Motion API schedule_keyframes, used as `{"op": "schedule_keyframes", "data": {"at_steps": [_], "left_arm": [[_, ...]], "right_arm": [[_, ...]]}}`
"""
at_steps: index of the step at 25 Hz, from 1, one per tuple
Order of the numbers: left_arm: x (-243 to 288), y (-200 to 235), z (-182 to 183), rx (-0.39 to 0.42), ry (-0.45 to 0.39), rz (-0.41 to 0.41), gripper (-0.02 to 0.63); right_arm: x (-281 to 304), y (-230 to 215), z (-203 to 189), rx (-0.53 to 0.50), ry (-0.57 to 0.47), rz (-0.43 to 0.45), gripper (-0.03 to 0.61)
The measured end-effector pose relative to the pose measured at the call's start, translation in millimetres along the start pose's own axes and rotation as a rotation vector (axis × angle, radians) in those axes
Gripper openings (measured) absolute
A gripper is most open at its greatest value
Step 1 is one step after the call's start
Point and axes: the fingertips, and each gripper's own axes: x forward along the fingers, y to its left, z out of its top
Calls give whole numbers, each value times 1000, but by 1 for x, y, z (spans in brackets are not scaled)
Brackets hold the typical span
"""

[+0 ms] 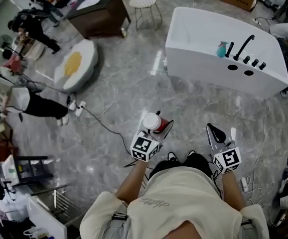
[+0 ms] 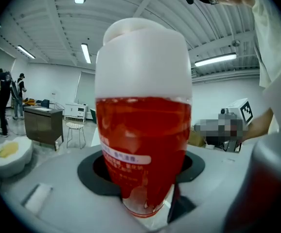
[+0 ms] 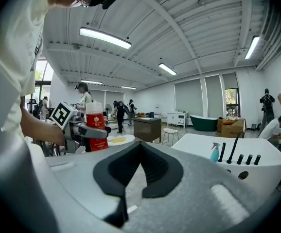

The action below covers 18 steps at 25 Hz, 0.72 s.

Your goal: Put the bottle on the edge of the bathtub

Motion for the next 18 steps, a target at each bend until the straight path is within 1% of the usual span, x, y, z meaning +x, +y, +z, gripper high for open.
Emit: {"op": "schedule_keyframes", "data": {"at_steps": [5, 10, 15, 18], "left_arm": [[4, 18, -5, -4, 31, 3, 293], [25, 37, -6, -22, 58, 5, 293], [68, 68, -1, -37, 70, 9, 295], [97, 90, 12, -16, 83, 10, 295]], "right_arm": [[12, -5, -2, 15, 12, -12, 2], [34, -23, -10, 49, 45, -8, 2], [78, -62, -12, 65, 42, 8, 2], [109, -94, 1, 54, 24, 9, 2]]}}
